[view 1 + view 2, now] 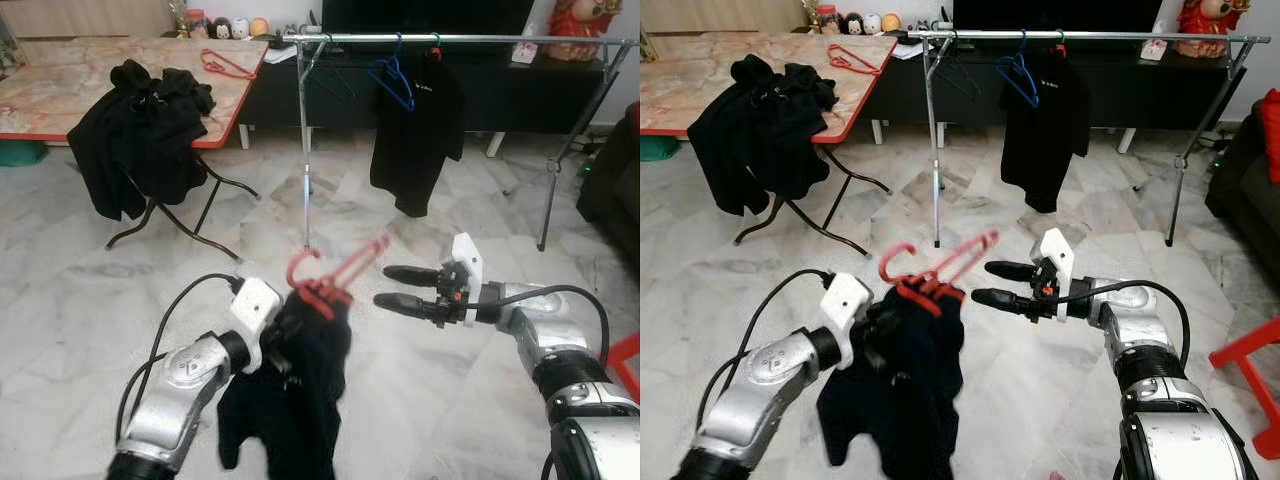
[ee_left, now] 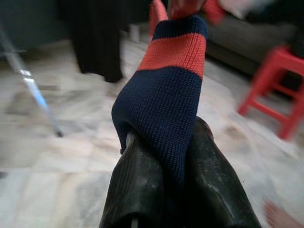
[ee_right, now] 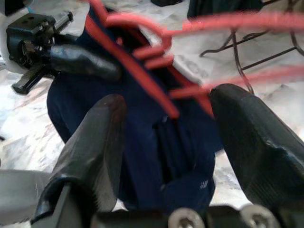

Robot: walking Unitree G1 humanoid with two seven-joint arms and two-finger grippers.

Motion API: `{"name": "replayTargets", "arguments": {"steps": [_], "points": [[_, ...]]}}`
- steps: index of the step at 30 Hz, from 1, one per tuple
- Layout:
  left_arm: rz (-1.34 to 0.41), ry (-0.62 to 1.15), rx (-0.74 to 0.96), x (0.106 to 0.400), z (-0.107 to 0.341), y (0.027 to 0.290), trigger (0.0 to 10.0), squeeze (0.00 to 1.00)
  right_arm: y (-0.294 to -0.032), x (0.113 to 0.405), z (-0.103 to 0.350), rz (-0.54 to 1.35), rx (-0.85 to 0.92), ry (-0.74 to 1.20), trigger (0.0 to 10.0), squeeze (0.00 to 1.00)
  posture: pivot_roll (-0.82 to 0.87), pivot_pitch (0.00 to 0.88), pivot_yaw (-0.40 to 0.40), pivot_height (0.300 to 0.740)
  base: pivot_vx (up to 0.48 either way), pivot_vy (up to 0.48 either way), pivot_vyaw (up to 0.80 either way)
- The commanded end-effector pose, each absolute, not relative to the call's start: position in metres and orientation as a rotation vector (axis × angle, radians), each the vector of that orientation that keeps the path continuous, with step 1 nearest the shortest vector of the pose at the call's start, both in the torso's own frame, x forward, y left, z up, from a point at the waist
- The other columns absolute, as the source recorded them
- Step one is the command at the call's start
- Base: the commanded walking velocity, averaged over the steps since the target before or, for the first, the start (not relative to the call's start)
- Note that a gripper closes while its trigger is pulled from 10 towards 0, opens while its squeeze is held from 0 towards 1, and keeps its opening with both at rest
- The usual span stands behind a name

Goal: Hang hanger

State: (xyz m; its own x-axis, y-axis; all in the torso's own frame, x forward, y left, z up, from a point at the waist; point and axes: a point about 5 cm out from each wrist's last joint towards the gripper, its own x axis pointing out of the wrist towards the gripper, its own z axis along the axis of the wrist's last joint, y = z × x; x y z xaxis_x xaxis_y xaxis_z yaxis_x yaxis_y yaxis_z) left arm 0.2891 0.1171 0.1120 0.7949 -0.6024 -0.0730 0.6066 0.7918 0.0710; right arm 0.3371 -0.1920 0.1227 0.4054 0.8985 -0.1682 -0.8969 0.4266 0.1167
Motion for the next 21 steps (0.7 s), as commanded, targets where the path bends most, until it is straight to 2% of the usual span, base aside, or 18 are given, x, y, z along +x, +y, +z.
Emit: {"name": "replayTargets", "arguments": {"steps": [1,3,5,6,8,18,21], "points": [[-0.522,-0.046,0.087,0.301,0.127,0.127,10.0,0.00,-0.190,0.338,0.121,1.098,0.021,0.200,10.0,0.00,0.01,0.000,-0.036,0.716,0.000,0.000,0.00],[-0.280,-0.109,0.039,0.313,0.134,0.142,10.0,0.00,-0.187,0.332,0.109,1.078,0.038,0.214,10.0,0.00,0.02,0.000,-0.036,0.716,0.000,0.000,0.00],[-0.220,-0.121,0.027,0.315,0.135,0.145,10.0,0.00,-0.186,0.331,0.107,1.078,0.044,0.214,10.0,0.00,0.02,0.000,-0.036,0.716,0.000,0.000,0.00],[-0.069,-0.150,-0.014,0.319,0.137,0.157,10.0,0.00,-0.181,0.330,0.103,1.066,0.073,0.207,10.0,0.00,0.01,0.000,-0.033,0.716,0.000,0.000,0.00],[0.046,-0.188,-0.074,0.319,0.140,0.167,10.0,0.00,-0.176,0.327,0.098,1.071,0.092,0.209,10.0,0.00,0.01,0.000,-0.033,0.716,0.000,0.000,0.00],[-0.056,-0.469,-0.053,0.312,0.179,0.155,10.0,0.00,-0.170,0.328,0.099,1.033,0.105,0.171,10.0,0.00,0.00,0.000,-0.022,0.716,0.000,0.000,0.00],[-0.072,-0.469,-0.054,0.314,0.181,0.148,10.0,0.00,-0.169,0.328,0.099,1.027,0.097,0.169,10.0,0.00,0.01,0.000,-0.023,0.716,0.000,0.000,0.00]]}}
